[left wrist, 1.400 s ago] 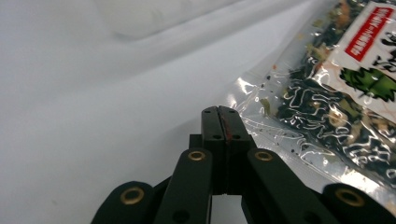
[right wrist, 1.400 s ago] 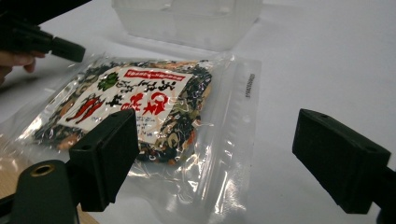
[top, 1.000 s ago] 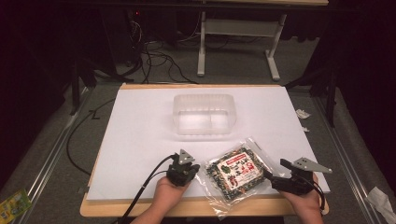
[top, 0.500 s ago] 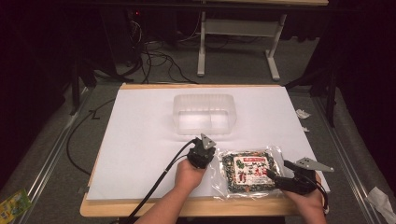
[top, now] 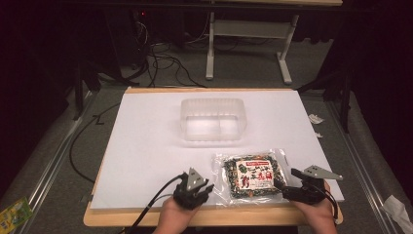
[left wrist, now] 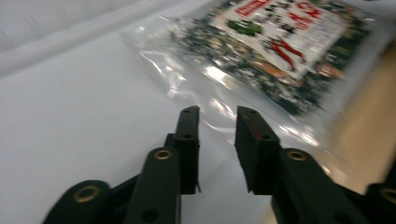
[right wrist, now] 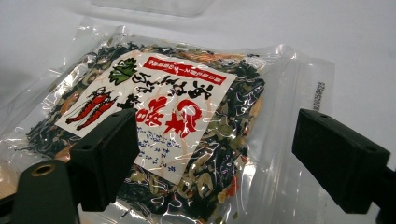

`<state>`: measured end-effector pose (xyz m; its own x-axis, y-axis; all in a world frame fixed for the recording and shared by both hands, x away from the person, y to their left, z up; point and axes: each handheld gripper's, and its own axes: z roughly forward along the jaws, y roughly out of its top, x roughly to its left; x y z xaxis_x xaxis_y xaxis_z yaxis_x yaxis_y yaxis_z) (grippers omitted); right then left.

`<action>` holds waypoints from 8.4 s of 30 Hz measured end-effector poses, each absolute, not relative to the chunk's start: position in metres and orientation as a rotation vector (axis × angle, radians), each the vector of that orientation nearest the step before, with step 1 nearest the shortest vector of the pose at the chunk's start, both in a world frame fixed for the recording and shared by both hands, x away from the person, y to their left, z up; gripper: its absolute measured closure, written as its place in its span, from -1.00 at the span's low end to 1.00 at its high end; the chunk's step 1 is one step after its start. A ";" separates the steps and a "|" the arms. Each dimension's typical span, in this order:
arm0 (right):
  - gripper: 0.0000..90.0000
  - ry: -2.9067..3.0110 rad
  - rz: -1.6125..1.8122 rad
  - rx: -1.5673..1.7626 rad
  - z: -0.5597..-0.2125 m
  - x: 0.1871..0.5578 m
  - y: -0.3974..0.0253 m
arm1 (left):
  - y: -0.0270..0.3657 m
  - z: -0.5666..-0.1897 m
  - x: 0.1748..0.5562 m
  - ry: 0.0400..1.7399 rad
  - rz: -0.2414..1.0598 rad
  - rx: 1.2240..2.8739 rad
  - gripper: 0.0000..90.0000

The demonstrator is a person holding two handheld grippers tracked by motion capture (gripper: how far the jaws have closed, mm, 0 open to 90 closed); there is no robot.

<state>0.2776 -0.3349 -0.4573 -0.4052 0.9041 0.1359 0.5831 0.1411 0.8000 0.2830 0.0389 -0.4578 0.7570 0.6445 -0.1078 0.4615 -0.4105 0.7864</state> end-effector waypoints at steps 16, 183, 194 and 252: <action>-0.67 2.034 1.172 1.444 -0.457 0.276 -0.335 | 0.021 -0.482 0.253 0.704 0.049 2.173 0.23; 1.00 1.789 1.733 0.573 -0.294 0.280 -0.231 | 0.096 -0.412 0.334 0.760 0.319 1.589 1.00; 1.00 1.783 1.699 0.655 -0.309 0.289 -0.245 | 0.100 -0.407 0.336 0.751 0.421 1.592 1.00; 0.77 2.143 1.675 0.868 -0.386 0.317 -0.257 | 0.129 -0.424 0.341 0.920 0.540 1.719 0.31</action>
<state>0.3171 -0.2570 -0.3861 -0.7784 0.6126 0.1376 0.2814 0.1445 0.9486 0.3411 0.1293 -0.4242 0.6005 0.7953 -0.0830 0.3154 -0.1402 0.9385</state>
